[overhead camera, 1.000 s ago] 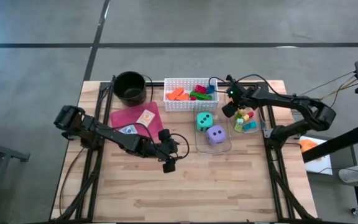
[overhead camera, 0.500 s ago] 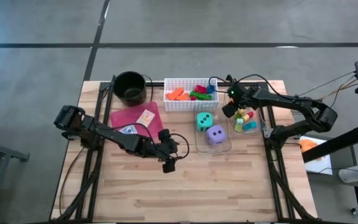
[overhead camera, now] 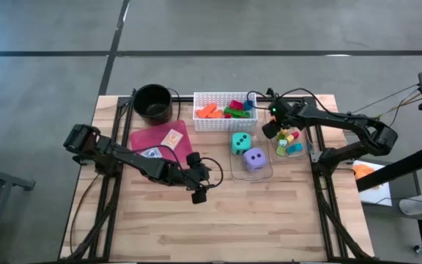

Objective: Pick & Place Toys
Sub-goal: Put the small dark yellow game piece into the right transparent bin, then return to Home Position

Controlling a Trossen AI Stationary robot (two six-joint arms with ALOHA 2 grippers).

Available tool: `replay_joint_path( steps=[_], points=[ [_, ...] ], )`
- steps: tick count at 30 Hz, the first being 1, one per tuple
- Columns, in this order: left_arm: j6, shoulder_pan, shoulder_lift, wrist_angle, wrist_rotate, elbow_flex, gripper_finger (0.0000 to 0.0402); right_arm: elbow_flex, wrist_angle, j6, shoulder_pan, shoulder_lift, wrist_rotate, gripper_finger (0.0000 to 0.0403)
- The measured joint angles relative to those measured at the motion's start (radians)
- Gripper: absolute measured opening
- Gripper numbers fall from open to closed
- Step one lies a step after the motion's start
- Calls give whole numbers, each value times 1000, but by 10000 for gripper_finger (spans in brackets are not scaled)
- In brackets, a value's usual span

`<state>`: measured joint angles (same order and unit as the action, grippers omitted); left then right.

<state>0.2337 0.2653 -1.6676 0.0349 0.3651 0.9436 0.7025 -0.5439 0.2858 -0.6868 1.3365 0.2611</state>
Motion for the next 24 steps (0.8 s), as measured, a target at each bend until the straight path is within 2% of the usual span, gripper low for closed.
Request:
replay_joint_path(
  steps=[7,14,18,24],
  points=[
    [0,0,0,0,0,0,286,-5,0,16,0,0,1,167],
    [2,0,0,0,0,0,286,-6,39,32,-2,0,-54,171],
    [2,0,0,0,0,0,286,-6,71,36,-2,0,-71,203],
    [2,0,0,0,0,0,286,-7,70,28,-16,0,-65,279]
  ],
)
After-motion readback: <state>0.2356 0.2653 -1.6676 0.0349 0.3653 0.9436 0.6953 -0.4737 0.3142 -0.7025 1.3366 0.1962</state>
